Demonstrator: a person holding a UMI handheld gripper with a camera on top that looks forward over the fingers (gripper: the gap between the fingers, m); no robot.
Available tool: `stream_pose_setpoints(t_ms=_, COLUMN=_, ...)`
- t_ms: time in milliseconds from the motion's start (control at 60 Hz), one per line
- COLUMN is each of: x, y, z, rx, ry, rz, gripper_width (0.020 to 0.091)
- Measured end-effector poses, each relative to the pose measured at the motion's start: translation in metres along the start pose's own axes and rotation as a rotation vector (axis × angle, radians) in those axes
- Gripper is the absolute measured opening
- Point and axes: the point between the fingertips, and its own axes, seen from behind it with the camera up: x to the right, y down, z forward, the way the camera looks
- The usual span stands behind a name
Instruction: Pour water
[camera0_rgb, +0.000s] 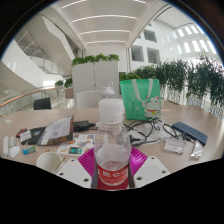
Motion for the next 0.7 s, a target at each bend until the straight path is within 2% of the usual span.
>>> stream_pose_setpoints(t_ms=167, x=-0.007, y=0.038, z=0.006, rx=-0.062, ry=-0.002, rz=0.029, gripper_width=0.0433)
stream_pose_setpoints(t_ms=183, x=-0.013, y=0.028, z=0.002, rx=-0.035, ry=-0.001, rz=0.022, gripper_width=0.0432)
stream_pose_setpoints(t_ms=400, x=-0.012, y=0.034, z=0.006, rx=-0.05, ry=0.003, rz=-0.001, gripper_width=0.0442)
stream_pose_setpoints(t_ms=517, x=-0.009, y=0.036, z=0.004, rx=-0.08, ry=0.008, rz=0.01, gripper_width=0.0552)
stream_pose_setpoints(t_ms=567, x=-0.009, y=0.047, z=-0.003, rx=-0.132, ry=0.017, rz=0.036, gripper_width=0.0689)
stream_pose_setpoints(t_ms=617, x=-0.015, y=0.05, z=-0.012, rx=-0.143, ry=0.002, rz=0.06, gripper_width=0.0844)
stream_pose_setpoints(t_ms=633, x=-0.015, y=0.049, z=-0.015, rx=-0.139, ry=0.004, rz=0.067, gripper_width=0.0858)
stream_pose_setpoints(t_ms=700, x=-0.014, y=0.05, z=-0.031, rx=-0.14, ry=0.021, rz=0.086, gripper_width=0.084)
